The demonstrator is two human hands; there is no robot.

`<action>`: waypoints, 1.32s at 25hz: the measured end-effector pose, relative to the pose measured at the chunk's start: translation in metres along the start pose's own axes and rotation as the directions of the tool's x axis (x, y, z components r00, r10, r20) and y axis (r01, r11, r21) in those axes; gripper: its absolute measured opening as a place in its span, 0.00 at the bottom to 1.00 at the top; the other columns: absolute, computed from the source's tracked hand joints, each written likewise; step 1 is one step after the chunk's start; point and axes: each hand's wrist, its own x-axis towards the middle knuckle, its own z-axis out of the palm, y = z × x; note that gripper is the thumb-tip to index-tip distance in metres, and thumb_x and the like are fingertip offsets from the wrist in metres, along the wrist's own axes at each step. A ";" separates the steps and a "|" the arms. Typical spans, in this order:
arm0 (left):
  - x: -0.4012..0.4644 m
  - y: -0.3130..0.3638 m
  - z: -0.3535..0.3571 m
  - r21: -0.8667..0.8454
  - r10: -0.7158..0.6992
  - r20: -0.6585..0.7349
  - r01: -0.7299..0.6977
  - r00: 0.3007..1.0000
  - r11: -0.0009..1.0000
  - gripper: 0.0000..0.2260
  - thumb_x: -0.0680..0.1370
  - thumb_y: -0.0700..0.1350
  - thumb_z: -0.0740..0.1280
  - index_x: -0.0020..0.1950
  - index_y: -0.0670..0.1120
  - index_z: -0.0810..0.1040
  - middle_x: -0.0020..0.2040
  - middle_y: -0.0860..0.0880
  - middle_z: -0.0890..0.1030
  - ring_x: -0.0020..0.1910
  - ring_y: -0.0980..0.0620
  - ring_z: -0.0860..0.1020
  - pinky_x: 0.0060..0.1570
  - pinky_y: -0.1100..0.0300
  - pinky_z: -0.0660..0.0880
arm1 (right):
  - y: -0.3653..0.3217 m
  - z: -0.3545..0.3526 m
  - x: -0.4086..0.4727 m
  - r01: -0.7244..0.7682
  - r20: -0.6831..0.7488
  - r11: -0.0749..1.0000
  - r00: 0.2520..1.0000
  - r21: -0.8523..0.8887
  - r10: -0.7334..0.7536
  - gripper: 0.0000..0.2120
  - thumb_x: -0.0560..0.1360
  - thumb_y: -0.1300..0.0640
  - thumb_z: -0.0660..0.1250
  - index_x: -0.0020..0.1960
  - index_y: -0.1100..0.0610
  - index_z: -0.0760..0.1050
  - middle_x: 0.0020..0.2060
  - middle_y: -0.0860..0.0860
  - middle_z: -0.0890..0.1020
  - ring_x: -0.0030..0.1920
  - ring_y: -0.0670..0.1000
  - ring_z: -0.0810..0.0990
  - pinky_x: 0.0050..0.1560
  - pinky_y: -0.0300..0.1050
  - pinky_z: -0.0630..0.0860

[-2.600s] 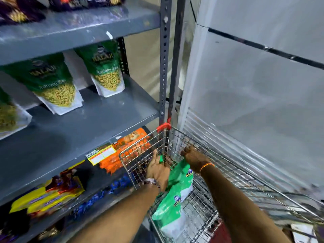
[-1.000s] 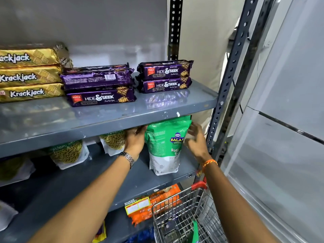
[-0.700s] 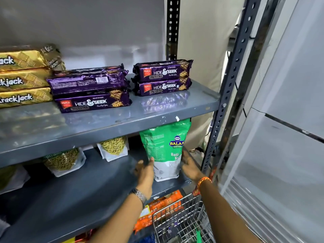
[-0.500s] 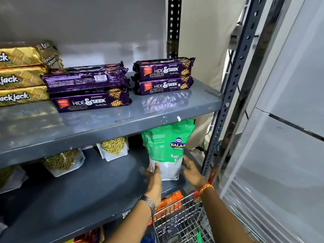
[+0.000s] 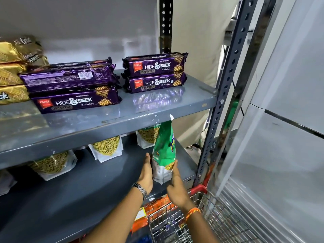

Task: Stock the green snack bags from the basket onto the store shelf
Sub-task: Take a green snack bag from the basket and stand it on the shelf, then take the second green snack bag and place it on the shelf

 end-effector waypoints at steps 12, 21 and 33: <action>-0.036 -0.037 -0.034 0.190 0.341 -0.285 -0.296 0.896 0.936 0.08 0.80 0.38 0.62 0.49 0.48 0.79 0.50 0.45 0.81 0.50 0.50 0.77 0.56 0.58 0.71 | 0.042 -0.098 -0.047 -0.081 0.085 0.960 0.991 -0.268 0.107 0.37 0.67 0.82 0.53 0.74 0.62 0.67 0.71 0.52 0.70 0.73 0.51 0.68 0.76 0.49 0.67; -0.141 -0.218 -0.029 0.982 -0.316 0.153 -0.179 0.936 -0.053 0.14 0.74 0.53 0.72 0.52 0.44 0.82 0.51 0.45 0.86 0.48 0.47 0.85 0.45 0.60 0.79 | 0.119 -0.087 -0.099 0.041 0.366 0.622 0.838 -0.782 0.404 0.13 0.76 0.58 0.68 0.60 0.59 0.79 0.59 0.60 0.81 0.60 0.60 0.80 0.64 0.56 0.76; -0.153 -0.107 -0.045 0.942 0.190 0.333 -0.334 0.923 -0.032 0.04 0.69 0.44 0.71 0.41 0.46 0.84 0.44 0.48 0.84 0.46 0.48 0.79 0.39 0.65 0.67 | 0.027 -0.130 -0.114 0.057 0.055 0.782 0.998 -0.620 -0.029 0.05 0.73 0.55 0.74 0.47 0.52 0.81 0.44 0.50 0.86 0.46 0.51 0.84 0.49 0.52 0.81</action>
